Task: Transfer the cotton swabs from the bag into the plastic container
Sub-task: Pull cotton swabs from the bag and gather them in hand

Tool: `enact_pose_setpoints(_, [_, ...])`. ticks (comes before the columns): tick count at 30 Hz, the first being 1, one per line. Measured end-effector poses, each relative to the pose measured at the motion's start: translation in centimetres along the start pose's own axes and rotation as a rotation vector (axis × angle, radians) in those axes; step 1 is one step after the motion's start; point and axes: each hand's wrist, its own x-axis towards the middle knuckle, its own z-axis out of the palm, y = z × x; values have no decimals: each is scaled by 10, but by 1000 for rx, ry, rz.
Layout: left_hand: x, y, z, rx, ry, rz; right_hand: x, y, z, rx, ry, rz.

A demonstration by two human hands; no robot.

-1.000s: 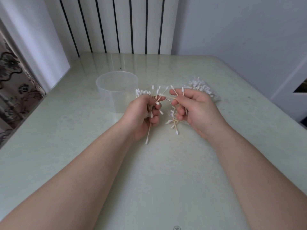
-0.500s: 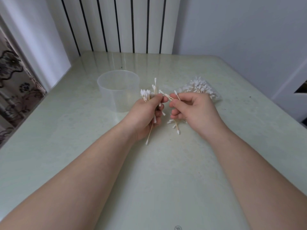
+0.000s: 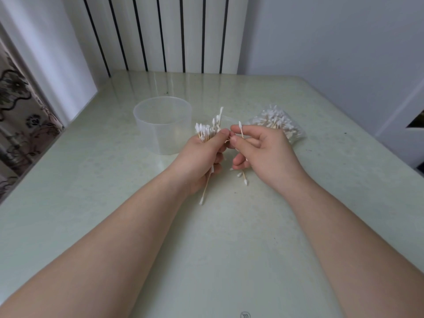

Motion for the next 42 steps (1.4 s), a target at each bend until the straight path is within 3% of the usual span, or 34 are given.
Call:
enact_pose_setpoints(8, [3, 0, 0, -33, 28, -37, 5, -10, -10, 61, 119, 32])
enact_pose_setpoints(14, [-1, 0, 1, -2, -48, -46, 1, -11, -9, 42, 40, -11])
enact_pose_setpoints(22, [-3, 1, 0, 21, -100, -14, 5, -10, -6, 101, 72, 18])
enact_pose_setpoints(26, [-5, 1, -1, -18, -171, 13, 4, -3, -1, 22, -22, -49])
enact_pose_setpoints(30, [-5, 2, -2, -1, -203, -6, 4, -2, -4, -64, -6, -48])
enact_pose_setpoints(33, [-5, 5, -1, -32, -159, -47, 7, 2, -5, -118, 58, -54])
enact_pose_setpoints(38, [0, 10, -6, -180, 67, -72, 4, -1, -9, -227, 215, -190])
enact_pose_setpoints(42, [1, 12, -7, -282, 118, -48, -5, -3, -7, -344, 56, -291])
